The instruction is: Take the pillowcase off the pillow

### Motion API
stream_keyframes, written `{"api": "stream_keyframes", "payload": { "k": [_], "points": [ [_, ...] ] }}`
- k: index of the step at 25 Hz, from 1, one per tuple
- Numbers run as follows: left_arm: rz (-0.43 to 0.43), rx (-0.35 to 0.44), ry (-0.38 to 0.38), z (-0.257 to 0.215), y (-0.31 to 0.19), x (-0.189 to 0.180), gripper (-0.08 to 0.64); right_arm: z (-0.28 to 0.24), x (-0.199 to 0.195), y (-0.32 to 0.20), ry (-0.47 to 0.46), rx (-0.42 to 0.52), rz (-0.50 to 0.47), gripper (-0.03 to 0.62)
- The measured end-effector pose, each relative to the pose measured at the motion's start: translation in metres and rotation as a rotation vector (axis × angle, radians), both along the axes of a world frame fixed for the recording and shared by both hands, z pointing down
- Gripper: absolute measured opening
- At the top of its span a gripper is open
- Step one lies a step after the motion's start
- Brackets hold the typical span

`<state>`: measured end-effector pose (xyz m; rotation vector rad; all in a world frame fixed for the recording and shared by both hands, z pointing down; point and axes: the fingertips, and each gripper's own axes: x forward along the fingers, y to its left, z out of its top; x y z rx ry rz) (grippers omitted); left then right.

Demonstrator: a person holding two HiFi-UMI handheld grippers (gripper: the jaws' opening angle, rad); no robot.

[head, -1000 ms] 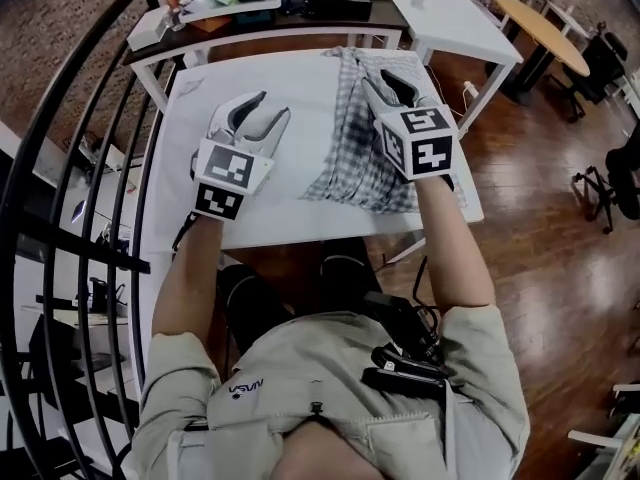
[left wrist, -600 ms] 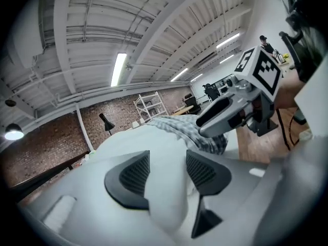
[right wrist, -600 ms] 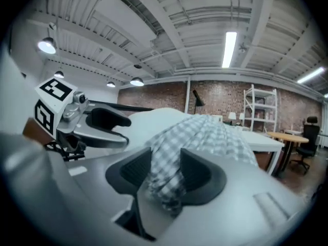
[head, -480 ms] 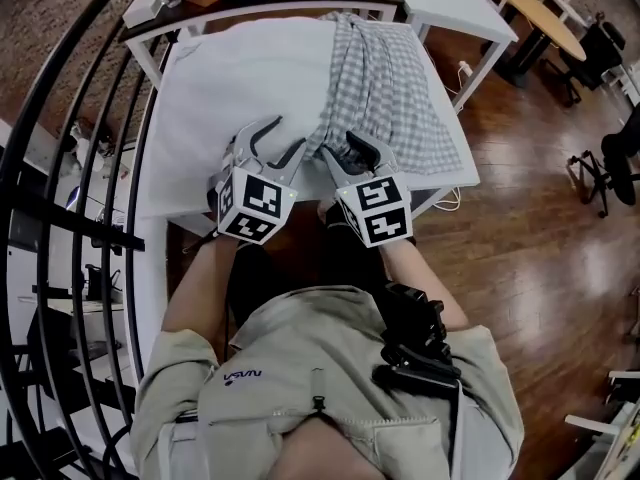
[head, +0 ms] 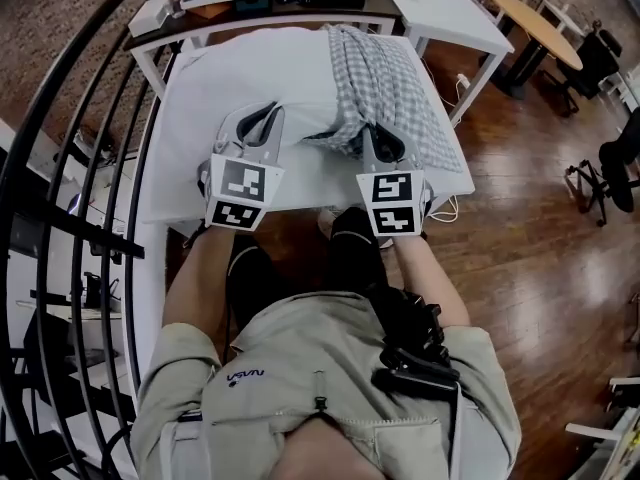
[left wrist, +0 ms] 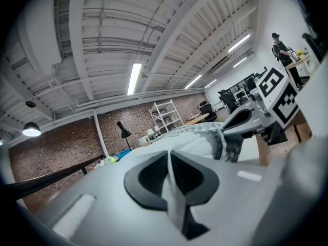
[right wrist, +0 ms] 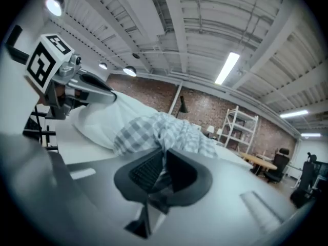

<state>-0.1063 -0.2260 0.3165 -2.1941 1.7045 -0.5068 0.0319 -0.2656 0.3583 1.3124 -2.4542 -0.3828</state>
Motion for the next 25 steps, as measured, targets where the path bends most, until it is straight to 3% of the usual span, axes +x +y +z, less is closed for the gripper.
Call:
{"api": "stream_keyframes", "payload": {
  "k": [5, 11, 16, 21, 25],
  "points": [
    [0.020, 0.014, 0.073, -0.022, 0.003, -0.009, 0.017, -0.016, 0.053, -0.017, 0.024, 0.058, 0.115, 0.028],
    [0.055, -0.049, 0.115, 0.007, 0.007, -0.001, 0.017, 0.021, 0.090, -0.028, 0.065, -0.001, 0.186, 0.021],
    [0.044, -0.159, 0.167, 0.069, 0.014, 0.006, 0.017, 0.083, 0.096, -0.026, 0.059, -0.173, 0.170, 0.020],
    [0.028, -0.180, 0.172, 0.087, 0.012, 0.009, 0.020, 0.087, 0.100, -0.024, 0.043, -0.196, 0.138, 0.020],
    [0.119, -0.151, 0.208, 0.077, 0.021, 0.026, 0.088, 0.077, 0.103, -0.013, -0.003, -0.217, 0.071, 0.061]
  ]
}}
